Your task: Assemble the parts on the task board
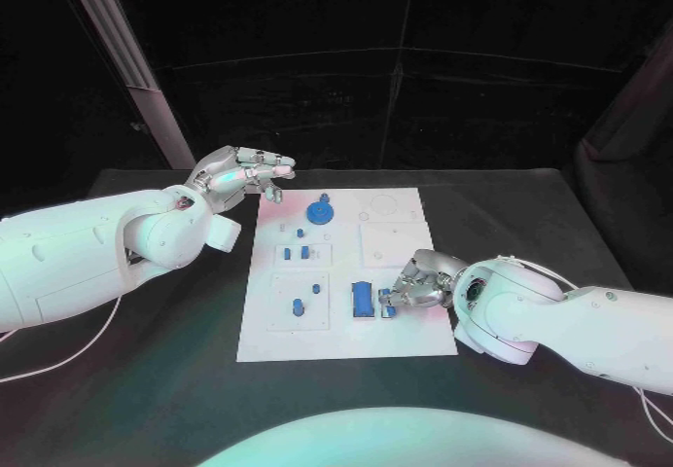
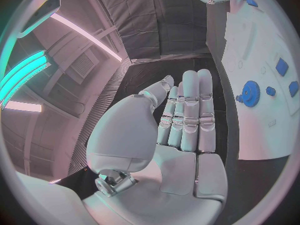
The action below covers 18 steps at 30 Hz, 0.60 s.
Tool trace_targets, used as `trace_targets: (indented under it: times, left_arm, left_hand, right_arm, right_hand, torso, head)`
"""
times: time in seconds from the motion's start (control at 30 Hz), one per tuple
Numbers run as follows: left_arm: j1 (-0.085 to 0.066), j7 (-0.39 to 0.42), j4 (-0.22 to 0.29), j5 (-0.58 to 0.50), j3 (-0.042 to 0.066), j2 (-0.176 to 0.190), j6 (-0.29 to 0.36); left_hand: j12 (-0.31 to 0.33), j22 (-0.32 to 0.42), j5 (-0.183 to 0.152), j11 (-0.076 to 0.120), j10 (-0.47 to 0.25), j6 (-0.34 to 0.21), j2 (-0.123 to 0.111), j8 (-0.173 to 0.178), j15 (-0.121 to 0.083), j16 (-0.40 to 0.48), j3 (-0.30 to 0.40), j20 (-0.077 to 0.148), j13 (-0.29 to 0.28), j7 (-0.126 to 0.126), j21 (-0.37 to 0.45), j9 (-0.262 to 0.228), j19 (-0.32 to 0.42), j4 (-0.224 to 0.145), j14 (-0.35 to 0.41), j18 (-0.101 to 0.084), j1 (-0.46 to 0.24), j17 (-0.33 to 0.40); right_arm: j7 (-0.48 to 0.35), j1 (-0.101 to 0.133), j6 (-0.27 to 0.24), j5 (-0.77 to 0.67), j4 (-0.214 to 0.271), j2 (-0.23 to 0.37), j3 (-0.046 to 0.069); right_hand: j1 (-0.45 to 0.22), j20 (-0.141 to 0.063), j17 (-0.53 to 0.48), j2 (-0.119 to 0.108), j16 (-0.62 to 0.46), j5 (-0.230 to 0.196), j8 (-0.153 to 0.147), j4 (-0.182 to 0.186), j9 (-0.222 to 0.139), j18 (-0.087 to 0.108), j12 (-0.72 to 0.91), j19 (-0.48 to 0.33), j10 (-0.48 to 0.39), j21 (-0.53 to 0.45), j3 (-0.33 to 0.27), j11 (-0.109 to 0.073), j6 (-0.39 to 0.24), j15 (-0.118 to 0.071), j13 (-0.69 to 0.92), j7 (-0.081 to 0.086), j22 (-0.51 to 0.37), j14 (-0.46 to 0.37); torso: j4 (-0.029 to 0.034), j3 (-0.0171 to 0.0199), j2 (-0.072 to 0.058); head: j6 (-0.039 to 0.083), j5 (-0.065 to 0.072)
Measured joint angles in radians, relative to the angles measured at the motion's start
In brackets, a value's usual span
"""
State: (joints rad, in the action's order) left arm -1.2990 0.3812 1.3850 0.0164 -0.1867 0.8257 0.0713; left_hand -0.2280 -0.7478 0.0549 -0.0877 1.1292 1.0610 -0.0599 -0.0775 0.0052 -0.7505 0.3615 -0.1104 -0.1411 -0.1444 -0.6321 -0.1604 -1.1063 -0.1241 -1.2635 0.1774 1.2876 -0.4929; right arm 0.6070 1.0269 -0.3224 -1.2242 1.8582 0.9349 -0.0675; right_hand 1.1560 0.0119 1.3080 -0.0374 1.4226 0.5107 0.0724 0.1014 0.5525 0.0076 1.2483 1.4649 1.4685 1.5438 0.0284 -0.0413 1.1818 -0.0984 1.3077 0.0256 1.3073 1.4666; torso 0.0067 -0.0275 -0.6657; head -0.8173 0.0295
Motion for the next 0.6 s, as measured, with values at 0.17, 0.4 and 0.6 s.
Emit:
trace_targets:
  times: [0.17,0.4,0.6]
  left_arm:
    - [0.0,0.0,0.0,0.0,0.0,0.0,0.0]
    - [0.0,0.0,-0.001,0.0,0.0,-0.001,-0.001]
    - [0.0,0.0,-0.001,0.0,0.0,-0.001,-0.001]
  left_hand:
    - [0.0,0.0,0.0,0.0,0.0,0.0,0.0,0.0,0.0,0.0,0.0,0.0,0.0,0.0,0.0,0.0,0.0,0.0,0.0,0.0,0.0,0.0]
    - [0.0,0.0,0.0,0.0,0.0,0.0,0.0,0.0,0.0,0.0,0.0,0.0,0.0,0.0,0.0,0.0,0.0,0.0,0.0,0.0,0.0,0.0]
    - [0.0,0.0,0.0,0.0,0.0,0.0,0.0,0.0,0.0,0.0,0.0,0.0,0.0,0.0,0.0,0.0,0.0,0.0,0.0,0.0,0.0,0.0]
  right_arm:
    - [0.014,0.0,0.007,-0.021,0.002,0.002,0.0]
    - [0.026,0.0,0.012,-0.039,0.004,0.001,0.0]
    - [0.031,0.0,0.017,-0.048,0.003,-0.005,0.0]
  right_hand:
    - [-0.007,0.0,0.0,-0.007,0.0,0.0,0.0,0.005,0.0,0.0,0.0,0.0,0.0,0.0,-0.005,0.0,0.005,0.0,0.0,0.001,0.0,0.0]
    - [-0.01,0.0,0.0,-0.011,0.0,0.0,0.0,0.011,0.001,0.0,0.0,0.0,0.0,0.0,-0.006,0.0,0.007,-0.004,0.0,0.0,0.0,-0.004]
    - [-0.01,0.0,0.0,-0.011,0.0,0.0,0.0,0.011,0.001,0.0,0.0,0.0,0.0,0.0,-0.006,0.0,0.007,-0.004,0.0,0.0,0.0,-0.004]
  torso:
    - [-0.0006,0.0001,0.0]
    - [-0.0007,0.0002,0.001]
    - [-0.0007,0.0001,0.0]
  head:
    - [0.0,-0.001]
    - [0.0,0.0]
    - [0.001,0.0]
